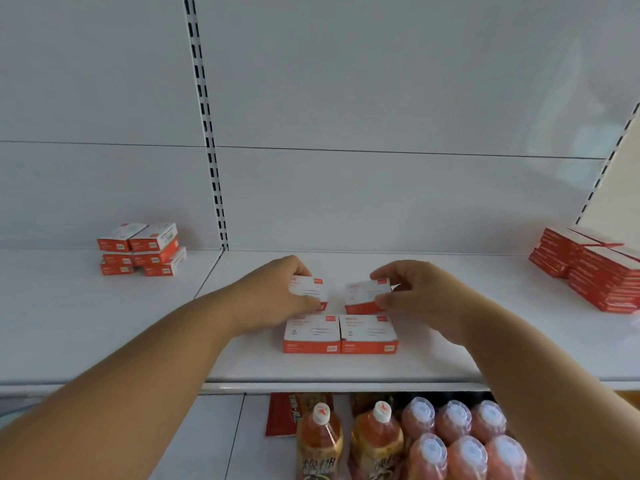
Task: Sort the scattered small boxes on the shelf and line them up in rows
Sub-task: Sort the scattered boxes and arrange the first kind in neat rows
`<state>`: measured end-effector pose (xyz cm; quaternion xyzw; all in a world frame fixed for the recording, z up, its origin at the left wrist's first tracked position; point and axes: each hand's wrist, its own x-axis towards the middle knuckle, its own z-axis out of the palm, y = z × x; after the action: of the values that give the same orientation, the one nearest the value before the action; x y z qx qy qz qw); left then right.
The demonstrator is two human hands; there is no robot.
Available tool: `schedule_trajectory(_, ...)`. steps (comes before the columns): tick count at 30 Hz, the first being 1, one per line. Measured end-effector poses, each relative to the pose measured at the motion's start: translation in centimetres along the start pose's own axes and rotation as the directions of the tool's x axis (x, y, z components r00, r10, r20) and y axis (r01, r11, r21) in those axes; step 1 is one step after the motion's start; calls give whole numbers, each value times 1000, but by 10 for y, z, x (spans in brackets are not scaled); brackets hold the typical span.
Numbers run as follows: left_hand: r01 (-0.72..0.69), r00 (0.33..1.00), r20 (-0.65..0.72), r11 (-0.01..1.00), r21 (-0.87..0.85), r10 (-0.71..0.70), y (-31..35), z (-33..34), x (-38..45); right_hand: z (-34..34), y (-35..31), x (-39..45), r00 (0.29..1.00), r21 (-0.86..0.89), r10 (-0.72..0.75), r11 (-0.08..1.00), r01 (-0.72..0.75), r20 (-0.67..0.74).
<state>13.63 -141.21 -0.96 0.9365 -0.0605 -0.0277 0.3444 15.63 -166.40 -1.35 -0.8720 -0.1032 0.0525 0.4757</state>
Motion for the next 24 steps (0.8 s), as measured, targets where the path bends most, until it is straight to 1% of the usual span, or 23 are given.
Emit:
schedule_trajectory(2, 17, 999, 26, 998, 66, -18, 2, 4, 1, -2, 5, 3, 998, -38, 20, 999, -18, 55)
schedule_trajectory(3, 23, 999, 28, 998, 65, -25, 3, 4, 2, -2, 6, 5, 998, -48, 13, 999, -10, 68)
schedule_trajectory(6, 39, 999, 4, 999, -9, -39, 6, 5, 2, -1, 3, 9, 996, -128, -34, 991, 44, 81)
schedule_trajectory(12, 21, 1000, 1, 998, 58, -21, 13, 12, 0, 4, -5, 15, 986, -247, -93, 961, 126, 139)
schedule_trajectory(17, 13, 1000, 15, 1000, 23, -13, 8, 8, -3, 1, -11, 17, 979, -332, -107, 929, 160, 171)
schedule_trajectory(19, -1, 1000, 6, 999, 34, 1, 6, 8, -2, 1, -15, 16, 975, -362, -106, 916, 172, 194)
schedule_trajectory(22, -47, 998, -32, 990, 134, 52, 4, 11, 0, -2, -28, 13, 970, -489, -93, 850, 194, 224)
schedule_trajectory(24, -86, 993, -65, 978, 190, 100, 0, 10, 0, -1, -41, 12, 976, -570, -118, 796, 202, 181)
